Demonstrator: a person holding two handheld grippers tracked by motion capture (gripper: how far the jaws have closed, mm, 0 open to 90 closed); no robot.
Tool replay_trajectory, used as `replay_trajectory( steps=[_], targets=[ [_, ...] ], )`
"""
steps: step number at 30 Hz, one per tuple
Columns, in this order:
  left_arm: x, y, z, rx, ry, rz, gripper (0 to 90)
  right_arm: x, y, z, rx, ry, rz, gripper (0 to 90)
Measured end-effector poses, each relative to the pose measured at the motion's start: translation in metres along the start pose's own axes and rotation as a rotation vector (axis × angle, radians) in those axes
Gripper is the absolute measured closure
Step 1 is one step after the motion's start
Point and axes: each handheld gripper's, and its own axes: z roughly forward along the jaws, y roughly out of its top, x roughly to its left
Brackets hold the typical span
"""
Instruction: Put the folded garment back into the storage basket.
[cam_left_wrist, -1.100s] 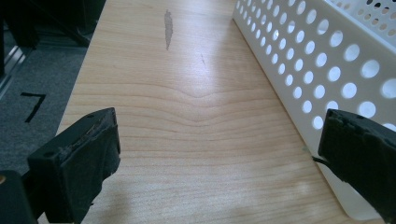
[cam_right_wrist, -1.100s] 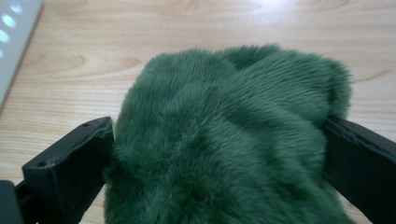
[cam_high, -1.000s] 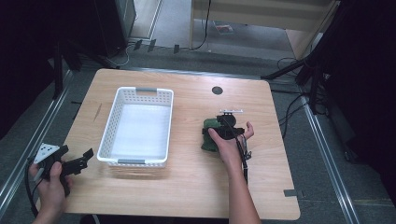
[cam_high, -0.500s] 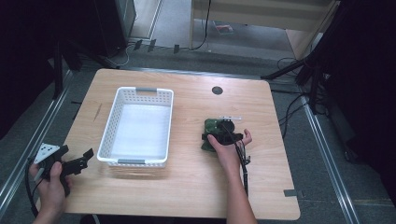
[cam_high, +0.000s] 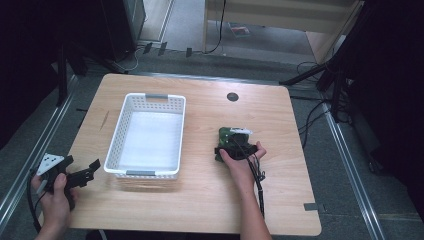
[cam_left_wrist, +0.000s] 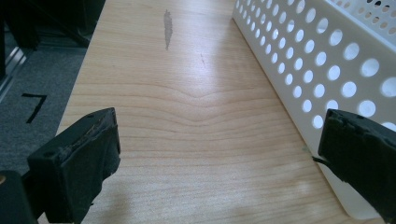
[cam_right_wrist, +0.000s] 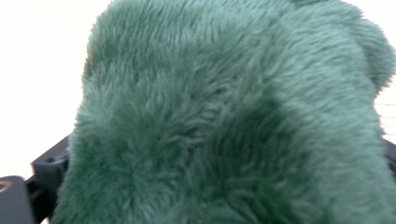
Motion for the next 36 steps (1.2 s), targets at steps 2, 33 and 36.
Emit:
replay_trajectory(
  steps=[2, 33, 36],
  targets=[
    [0.000, 0.000, 0.000, 0.000, -0.001, 0.000, 0.0, 0.000, -0.001, 0.000, -0.011, -0.004, 0.002, 10.5],
    [0.000, 0.000, 0.000, -0.002, -0.004, -0.003, 0.0, 0.016, 0.029, -0.063, -0.251, 0.116, 0.102, 23.8],
    [0.000, 0.000, 0.000, 0.000, -0.004, -0.002, 0.0, 0.022, 0.034, -0.067, -0.250, 0.119, 0.095, 23.7]
  ],
)
